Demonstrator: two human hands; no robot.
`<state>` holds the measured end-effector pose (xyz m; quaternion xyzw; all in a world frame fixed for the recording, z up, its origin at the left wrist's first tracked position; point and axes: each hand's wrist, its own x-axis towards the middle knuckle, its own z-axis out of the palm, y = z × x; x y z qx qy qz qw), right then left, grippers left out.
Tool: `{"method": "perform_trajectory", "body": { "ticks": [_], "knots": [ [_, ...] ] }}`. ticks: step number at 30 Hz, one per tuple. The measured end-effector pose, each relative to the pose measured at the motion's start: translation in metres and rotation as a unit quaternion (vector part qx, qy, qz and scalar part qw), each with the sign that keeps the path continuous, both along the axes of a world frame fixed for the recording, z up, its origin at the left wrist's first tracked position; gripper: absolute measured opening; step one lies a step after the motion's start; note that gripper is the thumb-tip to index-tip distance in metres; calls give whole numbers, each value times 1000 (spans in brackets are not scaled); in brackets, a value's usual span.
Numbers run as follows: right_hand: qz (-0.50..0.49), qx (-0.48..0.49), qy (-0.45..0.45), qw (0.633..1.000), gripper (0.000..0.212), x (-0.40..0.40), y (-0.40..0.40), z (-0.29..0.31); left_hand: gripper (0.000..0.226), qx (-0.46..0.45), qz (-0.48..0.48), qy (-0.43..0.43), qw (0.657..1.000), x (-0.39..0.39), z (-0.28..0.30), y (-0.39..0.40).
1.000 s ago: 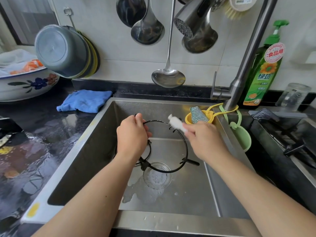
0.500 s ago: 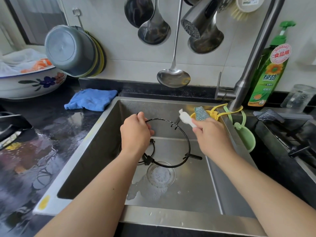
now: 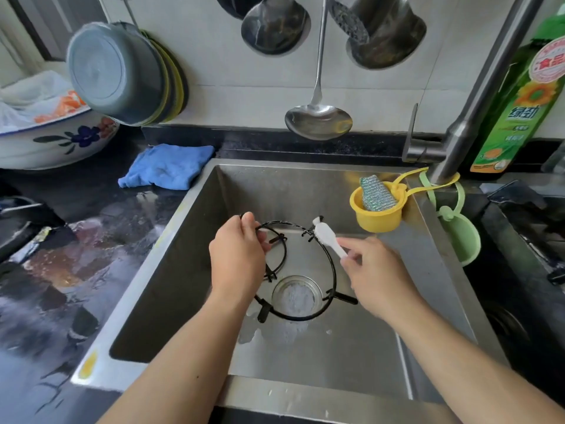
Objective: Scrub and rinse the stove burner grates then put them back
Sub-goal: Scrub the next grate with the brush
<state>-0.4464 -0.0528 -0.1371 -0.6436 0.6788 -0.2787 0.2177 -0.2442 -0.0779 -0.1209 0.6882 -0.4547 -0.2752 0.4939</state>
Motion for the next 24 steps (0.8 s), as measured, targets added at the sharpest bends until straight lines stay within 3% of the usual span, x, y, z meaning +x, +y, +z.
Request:
{"method": "perform_trajectory", "body": {
  "ticks": [4, 8, 13, 20, 24],
  "knots": [
    [2, 35, -23, 999, 26, 3, 3, 8, 35, 14, -10, 16, 1000, -1, 1, 0],
    [10, 46, -44, 998, 22, -2, 5, 13, 34, 47, -5, 127, 991, -2, -5, -6],
    [-50, 44, -54, 996, 16, -16, 12, 22, 32, 109, -18, 242, 964, -10, -11, 1],
    [-55, 92, -8, 994, 12, -23, 5, 22, 34, 171, -132, 134, 967, -12, -16, -53],
    [-25, 134, 20, 990, 11, -12, -5, 22, 31, 236, -198, 112, 945, -11, -57, -63]
  ]
}}
